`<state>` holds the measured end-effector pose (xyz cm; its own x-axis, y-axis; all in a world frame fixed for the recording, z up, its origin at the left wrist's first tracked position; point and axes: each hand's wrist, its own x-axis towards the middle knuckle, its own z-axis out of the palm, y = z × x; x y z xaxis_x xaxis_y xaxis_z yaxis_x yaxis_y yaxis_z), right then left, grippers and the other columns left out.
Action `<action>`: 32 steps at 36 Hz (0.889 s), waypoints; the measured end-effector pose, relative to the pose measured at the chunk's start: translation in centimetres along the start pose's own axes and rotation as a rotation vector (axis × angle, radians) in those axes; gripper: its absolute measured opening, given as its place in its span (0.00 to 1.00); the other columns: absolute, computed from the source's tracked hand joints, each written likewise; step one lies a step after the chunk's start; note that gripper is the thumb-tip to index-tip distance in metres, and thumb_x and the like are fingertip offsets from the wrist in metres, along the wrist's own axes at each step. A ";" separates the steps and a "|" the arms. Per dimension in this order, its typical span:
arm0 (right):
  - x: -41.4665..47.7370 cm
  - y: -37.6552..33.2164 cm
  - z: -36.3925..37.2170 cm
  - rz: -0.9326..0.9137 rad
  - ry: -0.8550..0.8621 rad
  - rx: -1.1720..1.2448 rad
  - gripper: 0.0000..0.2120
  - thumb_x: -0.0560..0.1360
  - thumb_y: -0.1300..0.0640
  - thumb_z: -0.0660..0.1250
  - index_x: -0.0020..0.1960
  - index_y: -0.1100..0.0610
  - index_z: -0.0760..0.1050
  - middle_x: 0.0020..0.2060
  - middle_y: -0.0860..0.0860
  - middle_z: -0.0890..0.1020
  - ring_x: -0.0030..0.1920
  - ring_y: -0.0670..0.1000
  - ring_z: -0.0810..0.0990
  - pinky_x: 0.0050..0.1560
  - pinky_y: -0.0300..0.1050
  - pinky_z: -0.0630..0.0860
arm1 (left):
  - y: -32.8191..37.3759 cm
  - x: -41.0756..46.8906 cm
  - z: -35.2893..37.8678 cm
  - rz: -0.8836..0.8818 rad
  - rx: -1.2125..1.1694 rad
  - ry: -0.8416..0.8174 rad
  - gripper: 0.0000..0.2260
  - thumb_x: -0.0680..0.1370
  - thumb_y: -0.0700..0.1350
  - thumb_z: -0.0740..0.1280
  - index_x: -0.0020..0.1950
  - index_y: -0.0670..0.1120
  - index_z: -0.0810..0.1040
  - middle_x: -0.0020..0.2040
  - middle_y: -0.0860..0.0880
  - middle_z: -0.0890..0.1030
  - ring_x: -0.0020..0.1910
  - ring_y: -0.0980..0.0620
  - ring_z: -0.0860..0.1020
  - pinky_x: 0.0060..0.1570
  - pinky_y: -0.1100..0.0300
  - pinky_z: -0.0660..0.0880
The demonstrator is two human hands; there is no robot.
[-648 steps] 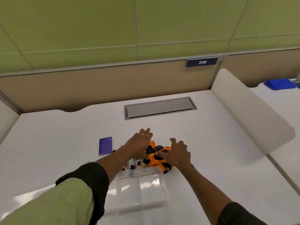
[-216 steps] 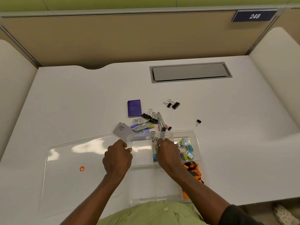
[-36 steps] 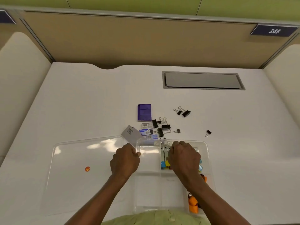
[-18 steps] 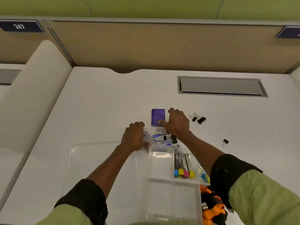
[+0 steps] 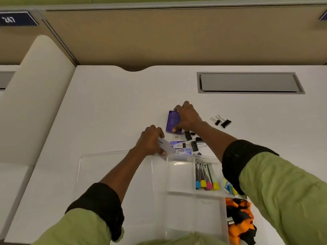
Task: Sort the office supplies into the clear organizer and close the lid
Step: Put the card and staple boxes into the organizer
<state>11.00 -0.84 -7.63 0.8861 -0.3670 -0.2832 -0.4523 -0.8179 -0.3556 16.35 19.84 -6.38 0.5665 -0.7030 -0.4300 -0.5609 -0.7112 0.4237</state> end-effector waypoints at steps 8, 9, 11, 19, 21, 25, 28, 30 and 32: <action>-3.3 0.3 -2.0 0.093 0.311 0.324 0.18 0.73 0.56 0.76 0.60 0.55 0.76 0.56 0.55 0.77 0.54 0.54 0.79 0.47 0.42 0.73 | -1.4 0.4 -1.4 0.001 -0.192 0.060 0.16 0.65 0.45 0.85 0.49 0.45 0.86 0.45 0.52 0.81 0.44 0.52 0.77 0.36 0.66 0.70; -4.2 0.0 -2.4 0.099 0.360 0.356 0.16 0.74 0.56 0.75 0.59 0.55 0.77 0.54 0.53 0.78 0.52 0.52 0.79 0.45 0.39 0.71 | -1.5 0.3 -1.6 -0.001 -0.225 0.077 0.15 0.65 0.44 0.85 0.48 0.46 0.86 0.43 0.52 0.82 0.43 0.53 0.77 0.36 0.66 0.70; -6.6 -0.7 -3.3 0.101 0.439 0.411 0.13 0.75 0.56 0.73 0.58 0.54 0.77 0.52 0.51 0.80 0.50 0.49 0.78 0.45 0.38 0.74 | -1.7 -0.1 -2.2 -0.002 -0.289 0.110 0.11 0.66 0.42 0.84 0.45 0.46 0.86 0.40 0.53 0.82 0.39 0.56 0.77 0.36 0.64 0.70; -20.5 -3.6 -3.2 -0.099 0.589 0.415 0.12 0.74 0.55 0.71 0.57 0.54 0.79 0.49 0.48 0.81 0.46 0.48 0.80 0.43 0.45 0.80 | -1.3 -3.8 -4.0 -0.074 -0.502 0.321 0.08 0.71 0.41 0.81 0.47 0.46 0.85 0.45 0.51 0.84 0.40 0.56 0.78 0.39 0.63 0.74; -23.0 -3.9 -1.7 -0.137 0.576 0.274 0.13 0.73 0.55 0.72 0.57 0.54 0.80 0.50 0.48 0.81 0.47 0.49 0.80 0.42 0.45 0.79 | -1.1 -5.2 -4.0 -0.103 -0.569 0.385 0.08 0.72 0.41 0.80 0.47 0.46 0.84 0.46 0.50 0.84 0.43 0.53 0.80 0.38 0.63 0.74; -25.4 -3.9 2.5 -0.259 0.567 -0.068 0.11 0.73 0.59 0.72 0.55 0.56 0.81 0.48 0.52 0.81 0.46 0.54 0.79 0.43 0.50 0.76 | -1.3 -7.6 -3.1 -0.216 -0.794 0.397 0.10 0.71 0.41 0.81 0.49 0.45 0.85 0.47 0.47 0.87 0.48 0.47 0.84 0.43 0.57 0.78; -25.6 -3.8 5.1 -0.293 0.544 -0.193 0.10 0.75 0.62 0.69 0.56 0.57 0.81 0.48 0.53 0.81 0.47 0.56 0.78 0.46 0.52 0.74 | -1.2 -9.0 -1.9 -0.297 -0.924 0.357 0.11 0.70 0.41 0.82 0.49 0.45 0.85 0.47 0.44 0.87 0.49 0.43 0.85 0.51 0.47 0.82; -25.4 -3.9 6.4 -0.290 0.509 -0.243 0.11 0.75 0.63 0.69 0.57 0.57 0.81 0.49 0.53 0.81 0.48 0.56 0.77 0.48 0.52 0.74 | -0.8 -10.0 -1.1 -0.323 -0.989 0.323 0.12 0.70 0.40 0.82 0.50 0.43 0.85 0.48 0.41 0.87 0.49 0.42 0.85 0.50 0.49 0.83; -25.3 -4.1 7.2 -0.289 0.484 -0.273 0.10 0.76 0.62 0.68 0.56 0.57 0.80 0.49 0.54 0.80 0.49 0.56 0.76 0.50 0.51 0.73 | -0.3 -10.8 -0.3 -0.337 -1.045 0.296 0.12 0.70 0.39 0.82 0.51 0.41 0.84 0.49 0.40 0.87 0.49 0.42 0.85 0.49 0.50 0.84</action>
<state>-10.30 14.96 -5.43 0.9431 -0.2211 0.2483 -0.2023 -0.9743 -0.0991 10.56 27.64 -1.54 0.7912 -0.3499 -0.5016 0.3466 -0.4192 0.8391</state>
